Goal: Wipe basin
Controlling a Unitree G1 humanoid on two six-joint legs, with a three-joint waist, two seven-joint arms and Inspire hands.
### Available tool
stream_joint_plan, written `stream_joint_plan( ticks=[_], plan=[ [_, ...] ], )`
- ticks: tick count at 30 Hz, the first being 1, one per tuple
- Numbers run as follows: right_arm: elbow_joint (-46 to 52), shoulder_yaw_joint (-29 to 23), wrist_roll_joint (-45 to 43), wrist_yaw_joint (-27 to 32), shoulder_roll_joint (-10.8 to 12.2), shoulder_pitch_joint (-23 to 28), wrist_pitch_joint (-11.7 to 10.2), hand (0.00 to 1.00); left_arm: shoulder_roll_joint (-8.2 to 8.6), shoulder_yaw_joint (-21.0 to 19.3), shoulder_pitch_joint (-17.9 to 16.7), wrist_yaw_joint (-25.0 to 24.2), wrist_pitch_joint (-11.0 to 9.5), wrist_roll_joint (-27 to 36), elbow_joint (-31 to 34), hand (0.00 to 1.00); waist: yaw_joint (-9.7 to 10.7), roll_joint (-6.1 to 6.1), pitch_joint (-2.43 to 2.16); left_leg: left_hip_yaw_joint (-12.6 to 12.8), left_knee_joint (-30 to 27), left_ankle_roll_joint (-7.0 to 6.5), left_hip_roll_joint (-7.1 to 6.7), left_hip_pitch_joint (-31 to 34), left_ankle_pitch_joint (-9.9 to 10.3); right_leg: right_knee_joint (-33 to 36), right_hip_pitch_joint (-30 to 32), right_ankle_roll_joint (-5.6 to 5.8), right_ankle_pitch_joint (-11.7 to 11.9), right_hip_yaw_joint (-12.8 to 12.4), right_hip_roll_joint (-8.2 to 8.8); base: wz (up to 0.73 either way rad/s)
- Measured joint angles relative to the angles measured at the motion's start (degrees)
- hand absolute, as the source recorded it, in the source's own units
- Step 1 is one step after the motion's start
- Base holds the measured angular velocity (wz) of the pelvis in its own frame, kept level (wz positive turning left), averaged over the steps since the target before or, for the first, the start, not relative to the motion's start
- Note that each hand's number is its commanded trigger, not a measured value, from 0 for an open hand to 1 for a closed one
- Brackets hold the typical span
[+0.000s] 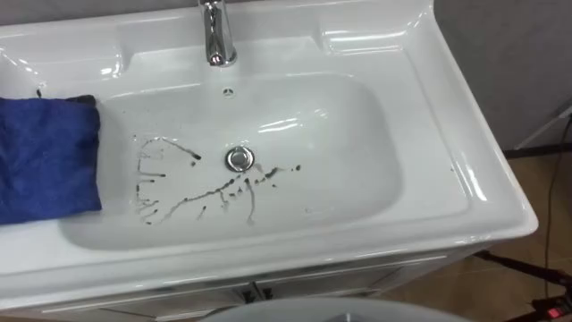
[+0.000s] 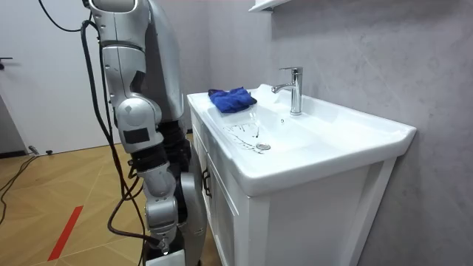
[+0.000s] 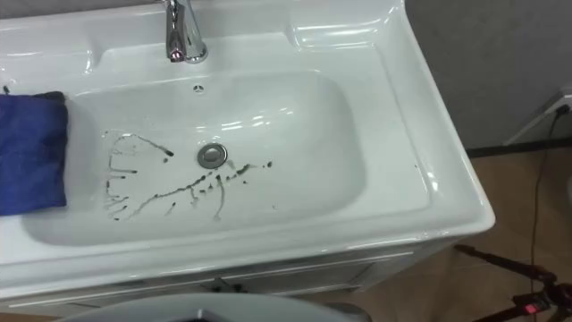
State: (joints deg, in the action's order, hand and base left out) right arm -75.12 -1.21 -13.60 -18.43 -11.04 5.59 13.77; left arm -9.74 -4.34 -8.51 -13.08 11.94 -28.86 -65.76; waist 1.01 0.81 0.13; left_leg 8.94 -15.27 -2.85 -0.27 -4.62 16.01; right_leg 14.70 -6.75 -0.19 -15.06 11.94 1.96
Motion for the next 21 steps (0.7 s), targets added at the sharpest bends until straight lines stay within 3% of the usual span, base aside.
stream_joint_plan(
  ticks=[9, 17, 21],
  plan=[
    [-0.2, 0.6, -0.3, -0.1, -0.3, -0.4, -0.8, 0.00, -0.13, 0.1, 0.0, -0.9, -1.2, 2.6, -0.2, 0.00, 0.1, -0.50, -0.01, 0.3, -0.2, 0.14, 0.36, 0.1, 0.0, 0.1, 0.1, -0.24, 0.1, 0.4, 0.12, -0.01],
    [-0.2, 0.5, 0.0, 2.1, -0.3, -1.1, -1.4, 0.00, -0.13, -0.1, 0.0, 2.4, -1.5, 6.8, -0.4, 0.00, 0.2, -0.61, -0.03, 0.2, -0.3, 0.21, 0.40, 0.1, 0.0, 0.3, 0.1, -0.25, 0.1, 0.3, 0.11, 0.00],
    [-0.2, 0.4, -0.2, 2.0, -0.3, -1.1, -1.7, 0.00, -0.13, -2.3, -0.1, 3.1, -1.6, 8.4, -0.8, 0.00, 0.1, -0.26, -0.01, 0.0, -0.4, 0.21, 0.38, 0.3, 0.0, 0.3, 0.1, -0.26, 0.1, 0.9, 0.18, 0.02]
  ],
)
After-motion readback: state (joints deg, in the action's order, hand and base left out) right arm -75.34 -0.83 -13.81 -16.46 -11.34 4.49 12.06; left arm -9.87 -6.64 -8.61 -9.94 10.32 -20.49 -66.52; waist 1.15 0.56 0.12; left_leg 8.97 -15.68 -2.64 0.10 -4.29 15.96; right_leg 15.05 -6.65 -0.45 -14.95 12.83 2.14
